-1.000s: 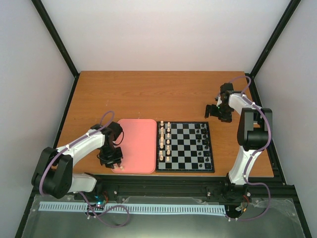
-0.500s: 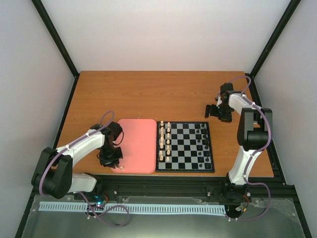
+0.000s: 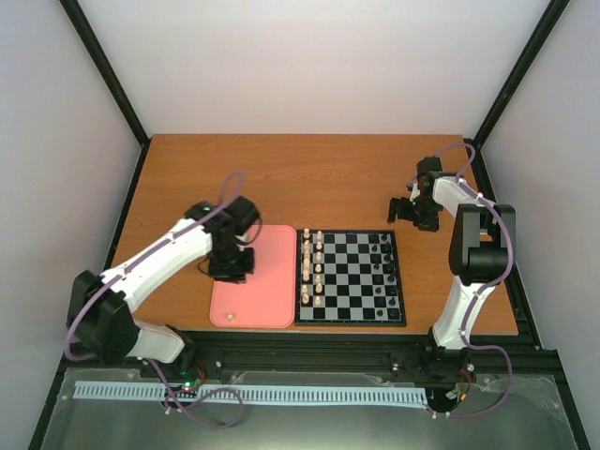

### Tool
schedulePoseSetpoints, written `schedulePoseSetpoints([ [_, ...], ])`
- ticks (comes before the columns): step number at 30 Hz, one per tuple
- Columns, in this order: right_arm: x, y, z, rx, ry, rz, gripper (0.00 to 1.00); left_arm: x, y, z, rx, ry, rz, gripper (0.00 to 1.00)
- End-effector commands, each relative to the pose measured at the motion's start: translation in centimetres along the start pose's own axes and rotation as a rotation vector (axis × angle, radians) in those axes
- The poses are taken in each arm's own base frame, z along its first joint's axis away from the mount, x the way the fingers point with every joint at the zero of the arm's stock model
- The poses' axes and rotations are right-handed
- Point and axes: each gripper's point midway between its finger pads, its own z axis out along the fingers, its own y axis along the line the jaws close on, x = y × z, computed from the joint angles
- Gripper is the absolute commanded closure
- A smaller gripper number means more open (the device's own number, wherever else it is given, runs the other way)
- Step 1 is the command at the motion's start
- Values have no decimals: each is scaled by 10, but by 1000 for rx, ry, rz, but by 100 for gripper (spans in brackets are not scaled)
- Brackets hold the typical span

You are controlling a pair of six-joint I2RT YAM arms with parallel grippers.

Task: Set up the chess pieces on the board
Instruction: Pick up the chess piece from the storage box, then place the chess piece on the chessboard.

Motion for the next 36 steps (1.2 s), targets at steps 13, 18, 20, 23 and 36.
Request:
schedulePoseSetpoints([
  [13, -10, 2, -19, 23, -60, -25, 0, 80, -147, -1, -19, 145, 714, 99],
  [18, -11, 1, -24, 26, -76, -26, 0, 91, -173, 3, 33, 154, 780, 98],
  [20, -10, 1, -25, 27, -78, -25, 0, 95, -182, 8, 44, 149, 799, 98],
  [23, -10, 1, -26, 27, -81, -25, 0, 94, -196, 22, 60, 128, 814, 98],
  [36, -13, 3, -34, 27, -101, -31, 0, 75, -214, 65, 6, 58, 831, 98],
])
